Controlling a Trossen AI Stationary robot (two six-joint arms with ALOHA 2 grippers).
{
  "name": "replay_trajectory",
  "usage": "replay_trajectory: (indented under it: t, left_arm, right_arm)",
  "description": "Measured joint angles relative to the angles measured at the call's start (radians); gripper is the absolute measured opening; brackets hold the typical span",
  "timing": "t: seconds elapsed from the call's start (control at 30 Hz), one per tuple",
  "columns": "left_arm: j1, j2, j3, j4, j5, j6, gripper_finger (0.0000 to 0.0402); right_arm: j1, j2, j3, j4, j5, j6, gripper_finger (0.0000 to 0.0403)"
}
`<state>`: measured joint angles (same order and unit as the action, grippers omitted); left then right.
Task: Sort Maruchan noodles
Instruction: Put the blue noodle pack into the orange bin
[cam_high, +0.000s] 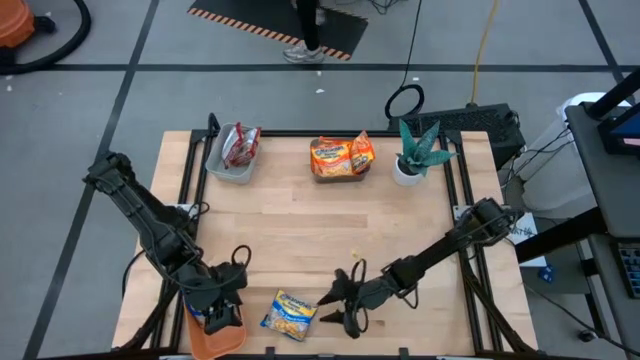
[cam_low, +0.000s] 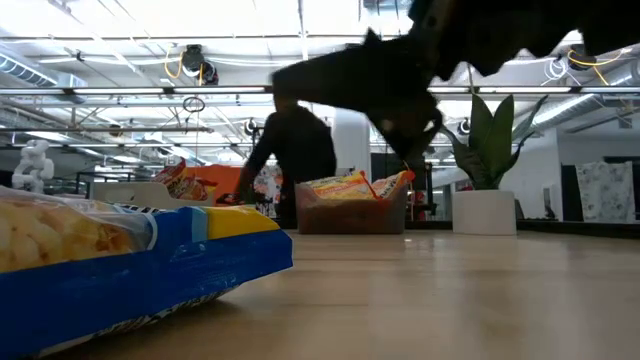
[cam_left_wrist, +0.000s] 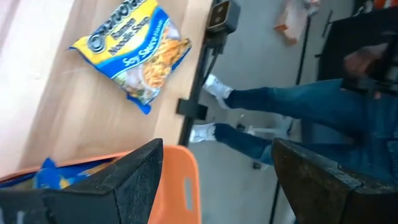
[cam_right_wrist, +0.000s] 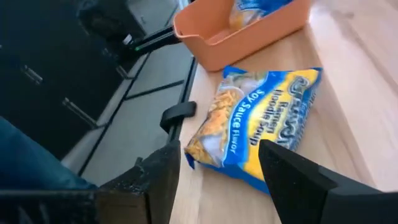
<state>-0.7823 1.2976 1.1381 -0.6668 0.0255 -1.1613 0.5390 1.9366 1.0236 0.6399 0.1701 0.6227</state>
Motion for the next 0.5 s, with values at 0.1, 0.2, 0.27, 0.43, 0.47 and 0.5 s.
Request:
replay_trajectory:
  t: [0.1, 0.2, 0.27, 0.43, 0.47, 0.5]
  left_arm:
    - [-0.004, 0.000, 0.000, -0.035, -0.025, 0.014, 0.0301]
    - [-0.004, 0.000, 0.000, -0.053, -0.066, 0.015, 0.0301]
    - [-0.005, 0.000, 0.000, -0.054, -0.088, 0.015, 0.0301]
    - [-0.005, 0.000, 0.000, -0.055, -0.132, 0.014, 0.0301]
    - [-0.005, 0.000, 0.000, -0.056, -0.134, 0.013, 0.0301]
    - [-0.005, 0.000, 0.000, -0.056, -0.136, 0.010, 0.0301]
  right_arm:
    - [-0.008, 0.040, 0.044, -0.030, -0.033, -0.031, 0.0210]
    - [-0.019, 0.064, 0.077, -0.091, -0.044, -0.026, 0.0210]
    - [-0.025, 0.073, 0.094, -0.103, -0.042, -0.031, 0.0210]
    - [-0.039, 0.072, 0.121, -0.141, -0.049, -0.094, 0.0210]
    - [-0.042, 0.072, 0.122, -0.164, -0.063, -0.107, 0.0210]
    - [-0.043, 0.073, 0.122, -0.184, -0.076, -0.117, 0.0210]
